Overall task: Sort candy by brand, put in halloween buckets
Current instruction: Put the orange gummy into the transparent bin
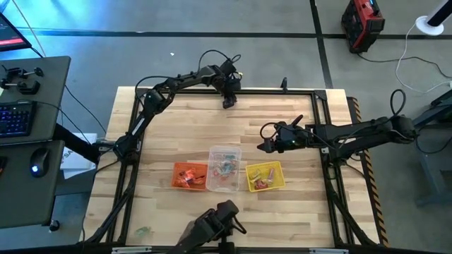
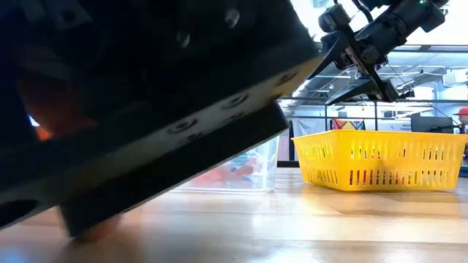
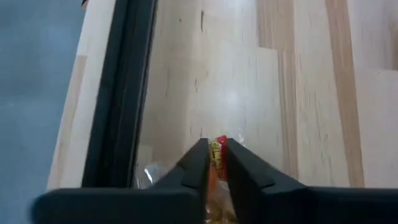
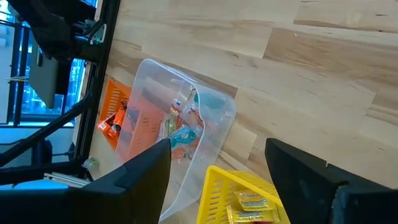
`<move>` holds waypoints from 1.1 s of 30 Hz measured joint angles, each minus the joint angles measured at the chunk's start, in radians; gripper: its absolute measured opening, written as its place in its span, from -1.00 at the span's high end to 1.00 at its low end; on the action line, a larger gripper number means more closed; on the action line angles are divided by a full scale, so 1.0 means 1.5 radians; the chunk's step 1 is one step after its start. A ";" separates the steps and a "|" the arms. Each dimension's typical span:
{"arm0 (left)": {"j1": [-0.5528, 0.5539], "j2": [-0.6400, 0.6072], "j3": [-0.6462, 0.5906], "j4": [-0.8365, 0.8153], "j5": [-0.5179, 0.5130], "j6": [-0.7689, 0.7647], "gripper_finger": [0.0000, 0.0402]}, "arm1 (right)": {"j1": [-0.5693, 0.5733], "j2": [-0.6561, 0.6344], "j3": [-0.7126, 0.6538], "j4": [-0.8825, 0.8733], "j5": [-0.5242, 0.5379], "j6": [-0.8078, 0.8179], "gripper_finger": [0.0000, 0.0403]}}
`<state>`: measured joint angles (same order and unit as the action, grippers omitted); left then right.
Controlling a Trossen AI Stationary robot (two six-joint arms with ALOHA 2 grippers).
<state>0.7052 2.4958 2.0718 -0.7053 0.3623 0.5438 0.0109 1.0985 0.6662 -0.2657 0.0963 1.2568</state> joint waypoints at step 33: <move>-0.279 -0.431 -0.432 0.119 0.247 -0.298 1.00 | -0.089 -0.118 0.000 0.110 0.006 -0.256 -0.26</move>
<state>0.2869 1.8496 1.4245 -0.5265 0.7335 0.0967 -0.1224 0.9210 0.6666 -0.1007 0.1051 0.8728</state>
